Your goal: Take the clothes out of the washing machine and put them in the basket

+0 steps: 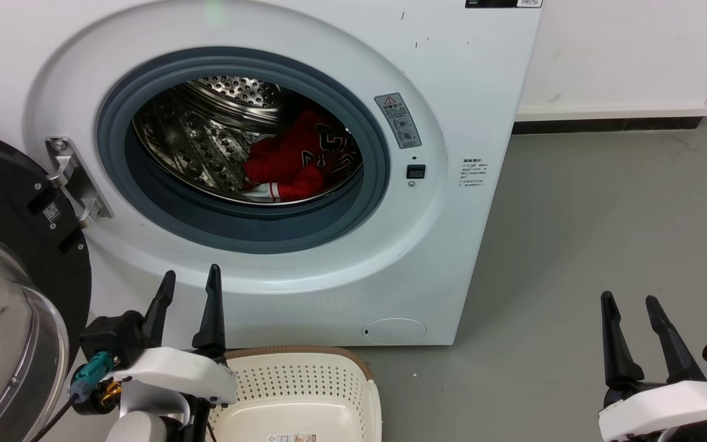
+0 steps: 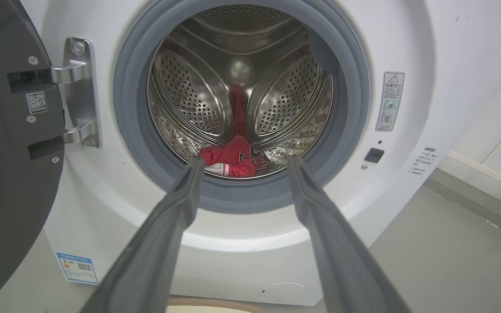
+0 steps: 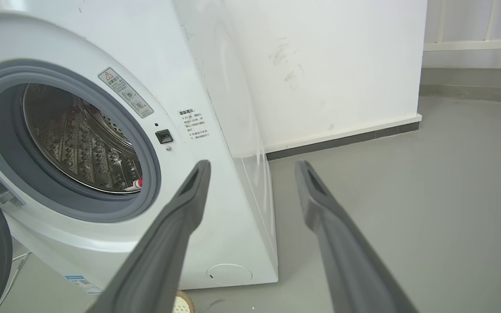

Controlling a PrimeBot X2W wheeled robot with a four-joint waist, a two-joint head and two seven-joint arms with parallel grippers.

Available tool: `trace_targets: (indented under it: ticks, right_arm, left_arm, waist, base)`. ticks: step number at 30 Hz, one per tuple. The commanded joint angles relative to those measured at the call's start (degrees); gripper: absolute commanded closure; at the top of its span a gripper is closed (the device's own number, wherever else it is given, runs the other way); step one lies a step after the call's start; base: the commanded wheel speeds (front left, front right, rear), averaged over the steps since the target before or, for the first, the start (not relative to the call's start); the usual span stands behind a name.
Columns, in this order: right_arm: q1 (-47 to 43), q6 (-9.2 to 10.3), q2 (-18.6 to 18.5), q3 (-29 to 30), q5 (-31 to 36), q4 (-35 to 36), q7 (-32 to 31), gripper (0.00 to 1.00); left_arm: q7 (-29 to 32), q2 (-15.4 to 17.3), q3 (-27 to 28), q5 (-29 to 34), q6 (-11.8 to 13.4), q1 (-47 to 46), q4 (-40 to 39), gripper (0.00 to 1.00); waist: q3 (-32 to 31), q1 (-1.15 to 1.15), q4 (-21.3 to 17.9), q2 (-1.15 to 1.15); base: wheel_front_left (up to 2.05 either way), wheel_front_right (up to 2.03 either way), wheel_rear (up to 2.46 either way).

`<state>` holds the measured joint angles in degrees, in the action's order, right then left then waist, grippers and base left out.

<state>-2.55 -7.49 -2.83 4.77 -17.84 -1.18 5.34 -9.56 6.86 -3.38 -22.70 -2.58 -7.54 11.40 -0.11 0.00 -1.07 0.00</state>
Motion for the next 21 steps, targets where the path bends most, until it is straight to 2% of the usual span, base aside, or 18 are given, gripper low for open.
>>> trace_targets:
  ticks: [1, 21]
  right_arm:
    - [-0.12, 0.0, -0.1, -0.06, 1.34, 0.78, 0.48, 0.0]
    - [-1.02, 0.0, -0.09, 0.9, 11.41, 1.85, 1.86, 0.0]
  left_arm:
    - [-0.46, 0.43, -0.17, 1.2, 0.15, -1.22, -0.34, 0.0]
    - [-3.01, 0.5, -0.67, 9.83, 1.39, -1.32, 0.65, 0.0]
  waist:
    - [0.0, 0.0, -0.01, 0.0]
    - [-0.13, 0.0, -0.11, 0.0]
  base:
    - [0.0, 0.0, 0.0]
    - [0.0, 0.0, 0.0]
